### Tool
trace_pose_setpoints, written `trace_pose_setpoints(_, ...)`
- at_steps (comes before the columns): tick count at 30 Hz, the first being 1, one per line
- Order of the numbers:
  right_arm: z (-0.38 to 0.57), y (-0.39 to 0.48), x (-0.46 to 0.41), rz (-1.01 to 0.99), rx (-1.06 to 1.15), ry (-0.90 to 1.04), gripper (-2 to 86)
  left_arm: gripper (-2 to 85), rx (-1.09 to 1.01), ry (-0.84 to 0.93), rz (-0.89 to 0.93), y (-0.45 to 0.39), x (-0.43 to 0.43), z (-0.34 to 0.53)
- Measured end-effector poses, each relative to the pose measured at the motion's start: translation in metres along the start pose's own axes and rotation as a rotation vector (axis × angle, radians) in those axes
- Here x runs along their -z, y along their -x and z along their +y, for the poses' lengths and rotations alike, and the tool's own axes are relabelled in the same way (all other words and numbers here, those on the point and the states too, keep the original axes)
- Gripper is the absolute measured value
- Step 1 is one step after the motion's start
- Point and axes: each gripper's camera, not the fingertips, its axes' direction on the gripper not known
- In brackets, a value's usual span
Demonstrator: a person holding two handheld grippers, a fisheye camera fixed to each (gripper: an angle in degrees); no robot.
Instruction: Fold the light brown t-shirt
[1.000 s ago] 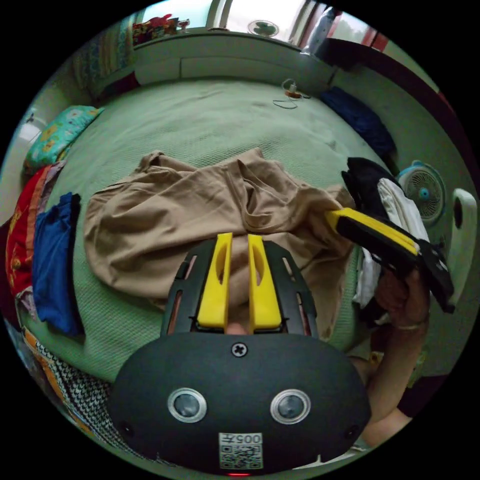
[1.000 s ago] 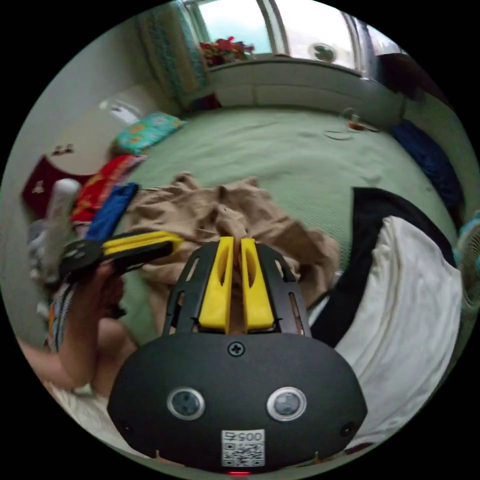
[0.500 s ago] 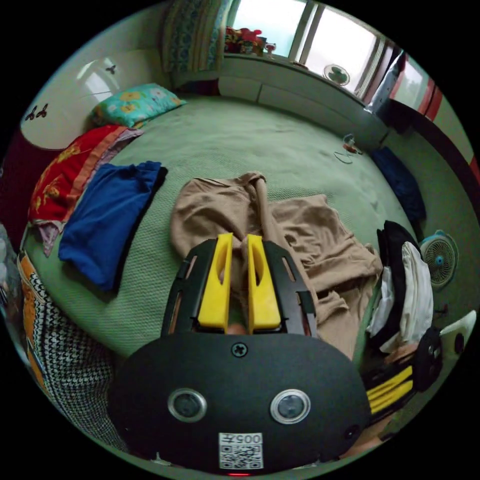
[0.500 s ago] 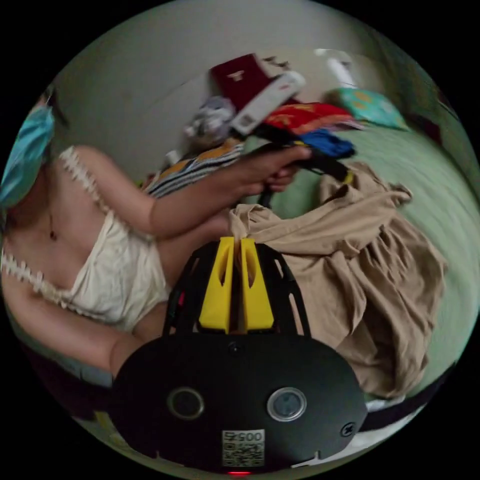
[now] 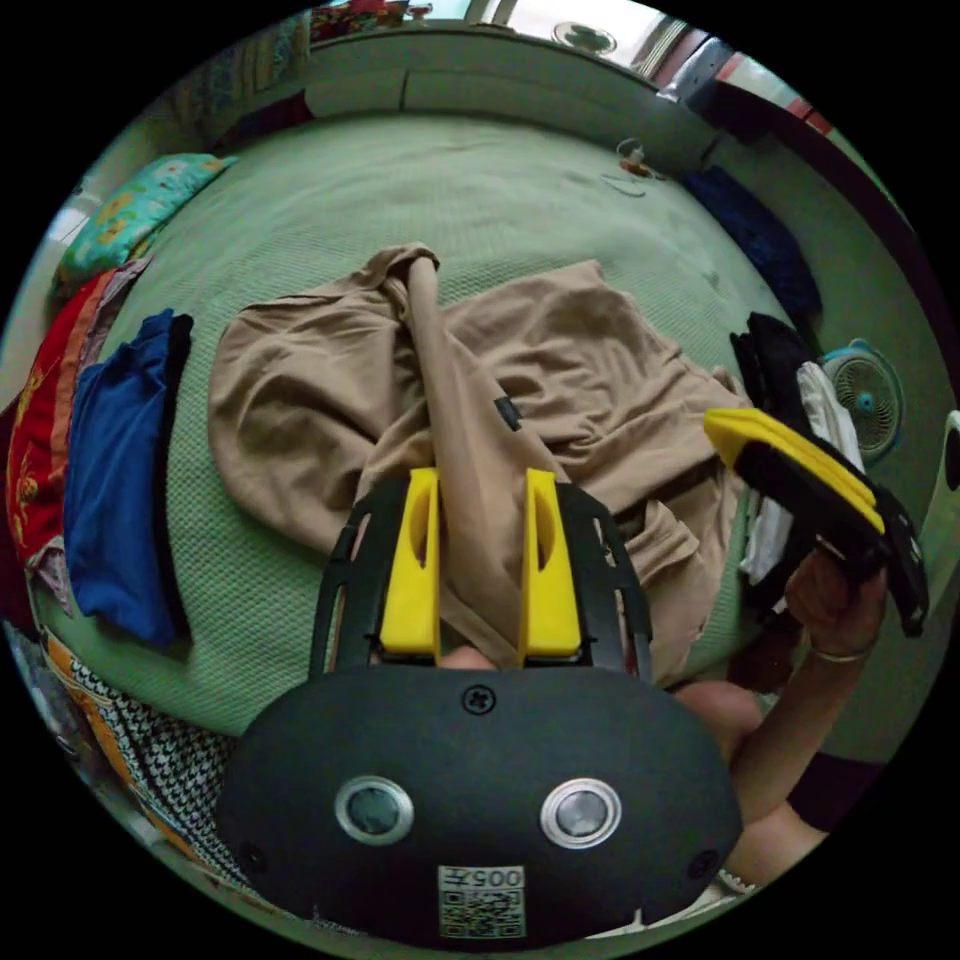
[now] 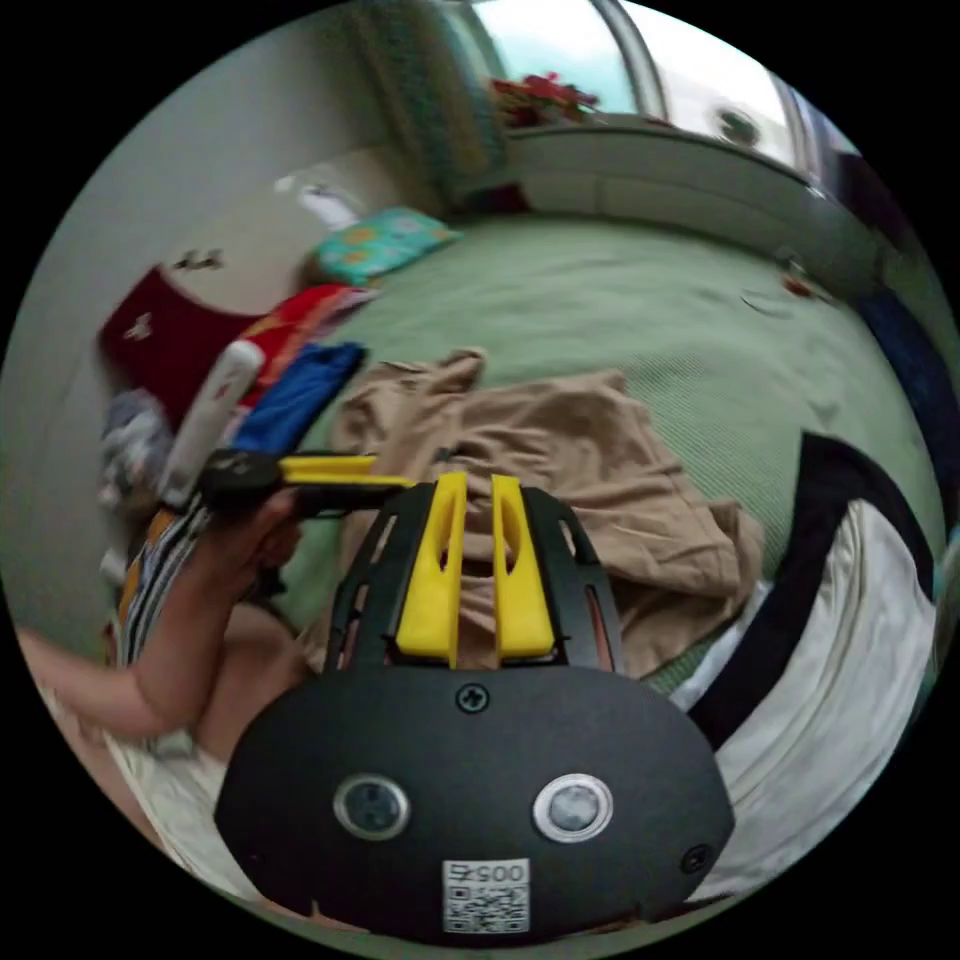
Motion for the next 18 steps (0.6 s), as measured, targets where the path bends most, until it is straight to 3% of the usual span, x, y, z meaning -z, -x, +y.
trace_pose_setpoints(6,-0.027,0.017,-0.049,0.277,-0.157,0.185,-0.5,3.4,-0.017,-0.006,-0.056,0.0,0.024,0.012)
trace_pose_setpoints(11,-0.037,0.033,-0.068,0.271,-0.214,0.245,-1.0,2.1,0.035,-0.077,0.035,0.025,0.057,0.032)
trace_pose_setpoints(18,-0.041,0.074,-0.078,0.401,-0.179,0.272,-0.9,1.7,0.225,-0.241,-0.028,0.085,0.117,0.093)
